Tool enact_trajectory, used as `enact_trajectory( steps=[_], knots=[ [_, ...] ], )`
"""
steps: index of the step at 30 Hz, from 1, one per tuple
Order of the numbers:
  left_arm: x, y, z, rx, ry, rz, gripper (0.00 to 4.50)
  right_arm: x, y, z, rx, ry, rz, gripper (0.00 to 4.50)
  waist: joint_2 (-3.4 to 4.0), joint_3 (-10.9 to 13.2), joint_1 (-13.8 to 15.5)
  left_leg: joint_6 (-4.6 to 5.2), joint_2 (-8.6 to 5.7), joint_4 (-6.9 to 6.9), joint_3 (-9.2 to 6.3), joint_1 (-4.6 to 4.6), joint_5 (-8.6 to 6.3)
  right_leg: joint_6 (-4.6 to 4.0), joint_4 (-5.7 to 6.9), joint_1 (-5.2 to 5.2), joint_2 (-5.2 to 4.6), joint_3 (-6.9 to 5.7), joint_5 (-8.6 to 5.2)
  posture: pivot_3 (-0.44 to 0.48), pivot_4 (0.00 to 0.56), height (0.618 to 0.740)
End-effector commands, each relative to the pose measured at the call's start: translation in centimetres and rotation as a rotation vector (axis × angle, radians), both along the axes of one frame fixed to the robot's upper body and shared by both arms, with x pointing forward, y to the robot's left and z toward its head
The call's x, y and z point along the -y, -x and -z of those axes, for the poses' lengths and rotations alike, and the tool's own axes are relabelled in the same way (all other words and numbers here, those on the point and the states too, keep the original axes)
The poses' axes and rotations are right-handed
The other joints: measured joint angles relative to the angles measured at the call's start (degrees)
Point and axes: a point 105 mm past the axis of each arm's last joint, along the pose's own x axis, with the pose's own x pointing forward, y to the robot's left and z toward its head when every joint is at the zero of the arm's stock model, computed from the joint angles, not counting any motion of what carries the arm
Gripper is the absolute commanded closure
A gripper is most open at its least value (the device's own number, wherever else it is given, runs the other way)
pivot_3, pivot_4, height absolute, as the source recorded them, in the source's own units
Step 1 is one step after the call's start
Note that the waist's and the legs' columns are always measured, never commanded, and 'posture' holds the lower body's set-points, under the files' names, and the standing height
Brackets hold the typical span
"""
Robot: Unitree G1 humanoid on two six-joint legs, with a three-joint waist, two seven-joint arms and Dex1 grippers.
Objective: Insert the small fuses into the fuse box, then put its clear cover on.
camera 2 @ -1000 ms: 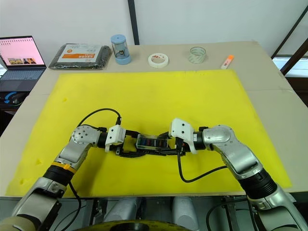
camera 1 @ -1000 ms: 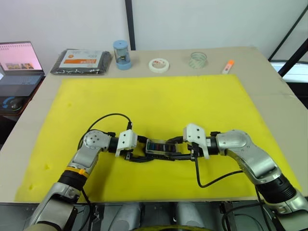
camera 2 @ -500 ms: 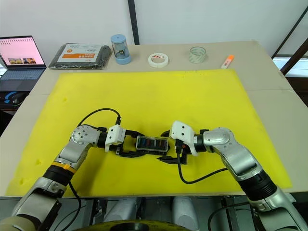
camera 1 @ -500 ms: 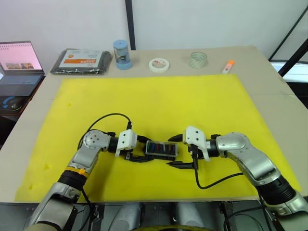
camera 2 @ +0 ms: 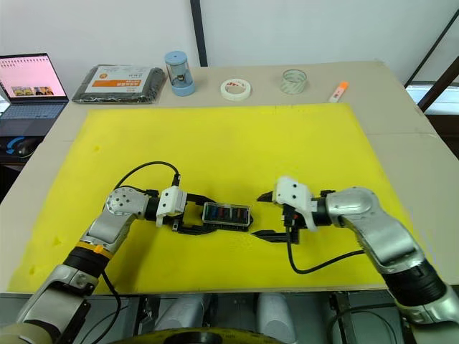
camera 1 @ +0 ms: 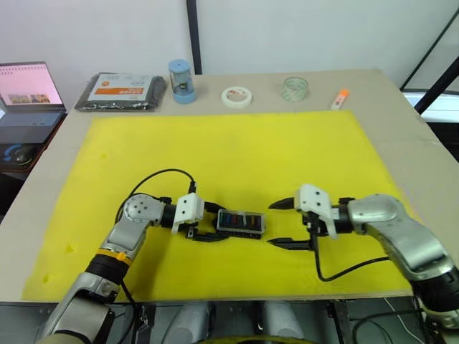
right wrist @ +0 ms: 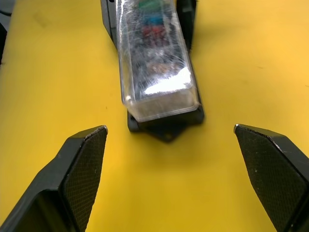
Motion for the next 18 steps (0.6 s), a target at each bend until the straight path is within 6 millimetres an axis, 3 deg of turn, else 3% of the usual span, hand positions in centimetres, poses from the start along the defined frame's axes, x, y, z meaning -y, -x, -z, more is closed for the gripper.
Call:
enact_trajectory(
  steps=[1,3,7,11,16,18],
  knots=[
    [-0.4,0.0,0.0,0.007,-0.015,-0.01,1.76,-0.1,0.0,-3.1,0.075,-0.046,-0.01,0.05,0.0,0.0,0.0,0.0,0.0,0.0,0.0,0.0,0.0,0.0,0.0,0.0,0.0,0.0,0.0,0.0,0.15,0.74],
    [-0.4,0.0,0.0,0.005,-0.015,-0.007,1.76,-1.2,0.1,-4.9,0.072,-0.128,-0.028,0.05,0.0,0.0,-0.1,0.0,0.0,0.0,0.01,0.0,0.0,0.0,-0.01,0.0,-0.01,0.0,0.0,0.0,0.15,0.74],
    [-0.3,-0.1,0.0,0.003,-0.017,-0.002,1.76,-4.6,0.4,-7.3,0.06,-0.251,-0.081,1.24,-0.01,0.0,0.0,0.0,0.04,-0.01,-0.02,0.0,0.0,0.0,0.0,0.0,0.0,0.01,0.0,0.0,0.15,0.74],
    [-0.3,-0.2,-0.2,0.005,-0.019,0.001,1.76,-6.7,0.9,-7.0,0.065,-0.24,-0.131,2.58,-0.04,0.0,0.1,0.0,-0.01,0.0,-0.09,-0.07,0.0,0.0,-0.03,-0.01,-0.06,-0.01,0.0,0.0,0.15,0.74],
    [-0.4,-0.2,-0.2,0.007,-0.025,0.002,1.76,-7.1,1.0,-6.2,0.077,-0.198,-0.155,4.22,-0.04,0.0,0.0,0.0,-0.03,0.0,-0.08,-0.06,0.0,0.0,-0.02,-0.02,-0.05,-0.04,0.0,0.0,0.15,0.74],
    [-0.4,-0.2,-0.2,0.006,-0.026,0.003,1.76,-7.3,0.9,-5.8,0.083,-0.186,-0.161,4.48,-0.04,0.0,0.0,0.0,-0.02,0.0,-0.08,-0.06,0.0,0.0,-0.01,-0.02,-0.05,-0.06,0.0,0.0,0.15,0.74]
  ],
)
